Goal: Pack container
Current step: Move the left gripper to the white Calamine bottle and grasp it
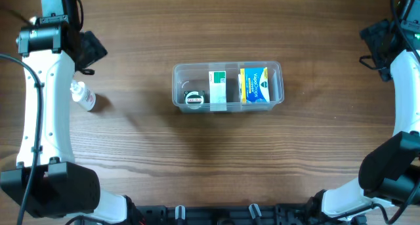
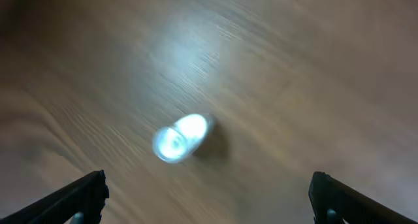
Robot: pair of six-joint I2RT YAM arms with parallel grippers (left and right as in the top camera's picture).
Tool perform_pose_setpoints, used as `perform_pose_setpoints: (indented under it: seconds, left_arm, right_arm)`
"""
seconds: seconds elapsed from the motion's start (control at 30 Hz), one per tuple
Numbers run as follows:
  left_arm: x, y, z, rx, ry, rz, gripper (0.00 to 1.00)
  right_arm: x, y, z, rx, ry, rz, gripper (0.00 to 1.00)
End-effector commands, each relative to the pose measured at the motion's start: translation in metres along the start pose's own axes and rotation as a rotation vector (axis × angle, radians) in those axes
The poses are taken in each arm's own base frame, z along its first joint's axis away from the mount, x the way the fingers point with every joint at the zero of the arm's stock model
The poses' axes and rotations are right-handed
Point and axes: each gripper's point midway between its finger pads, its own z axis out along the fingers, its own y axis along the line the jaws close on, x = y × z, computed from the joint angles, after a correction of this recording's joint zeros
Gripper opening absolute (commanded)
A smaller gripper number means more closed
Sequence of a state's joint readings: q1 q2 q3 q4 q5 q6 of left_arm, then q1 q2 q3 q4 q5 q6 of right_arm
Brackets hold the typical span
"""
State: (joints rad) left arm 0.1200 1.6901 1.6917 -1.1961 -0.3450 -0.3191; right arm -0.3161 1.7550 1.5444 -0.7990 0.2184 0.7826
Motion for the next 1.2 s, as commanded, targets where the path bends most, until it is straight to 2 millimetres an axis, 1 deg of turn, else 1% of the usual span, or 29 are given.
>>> perform_pose_setpoints:
  seconds: [0.0, 0.07, 0.1, 0.27, 0.3, 0.37, 0.43, 0.5, 0.6, 0.63, 0.7, 0.77, 0.9, 1.0, 1.07, 1.17]
  left_arm:
    - [-0.011, 0.008, -0.008, -0.038, -0.043, 0.486, 1.00]
    - [-0.004, -0.007, -0.005, 0.075, -0.022, 0.548, 1.00]
    - [-0.003, -0.007, 0.000, 0.093, -0.007, 0.541, 1.00]
    - [-0.001, 0.020, 0.034, 0.054, 0.086, 0.486, 0.99]
    - [0.000, 0.021, 0.040, 0.060, 0.102, 0.491, 0.98]
    - [0.007, 0.016, 0.057, 0.099, 0.150, 0.520, 0.98]
    - [0.011, 0.014, 0.069, 0.098, 0.184, 0.528, 0.98]
    - [0.018, 0.013, 0.086, 0.099, 0.232, 0.537, 0.98]
    - [0.027, 0.010, 0.098, 0.163, 0.277, 0.566, 0.95]
    - [0.031, 0.012, 0.103, 0.164, 0.302, 0.563, 0.95]
    - [0.039, 0.016, 0.109, 0.163, 0.346, 0.563, 0.95]
    - [0.044, 0.017, 0.108, 0.164, 0.373, 0.566, 0.95]
    - [0.043, 0.017, 0.111, 0.166, 0.370, 0.569, 0.95]
    - [0.051, 0.017, 0.112, 0.169, 0.395, 0.572, 0.96]
    - [0.059, 0.018, 0.116, 0.170, 0.417, 0.575, 0.96]
    - [0.061, 0.018, 0.118, 0.169, 0.419, 0.575, 0.96]
  right_arm:
    - [0.001, -0.003, 0.004, 0.019, -0.005, 0.006, 1.00]
    - [0.001, -0.003, 0.004, 0.019, -0.005, 0.006, 1.00]
    - [0.001, -0.003, 0.004, 0.019, -0.005, 0.006, 1.00]
    - [0.001, -0.003, 0.004, 0.019, -0.005, 0.006, 1.00]
    - [0.001, -0.003, 0.004, 0.019, -0.005, 0.006, 1.00]
    - [0.001, -0.003, 0.004, 0.019, -0.005, 0.006, 1.00]
    - [0.001, -0.003, 0.004, 0.019, -0.005, 0.006, 1.00]
    - [0.001, -0.003, 0.004, 0.019, -0.005, 0.006, 1.00]
    - [0.001, -0.003, 0.004, 0.019, -0.005, 0.006, 1.00]
    - [0.001, -0.003, 0.004, 0.019, -0.005, 0.006, 1.00]
    - [0.001, -0.003, 0.004, 0.019, -0.005, 0.006, 1.00]
    - [0.001, -0.003, 0.004, 0.019, -0.005, 0.006, 1.00]
    - [0.001, -0.003, 0.004, 0.019, -0.005, 0.006, 1.00]
    - [0.001, -0.003, 0.004, 0.019, -0.005, 0.005, 1.00]
    - [0.001, -0.003, 0.004, 0.019, -0.005, 0.006, 1.00]
    - [0.001, -0.003, 0.004, 0.019, -0.005, 0.006, 1.00]
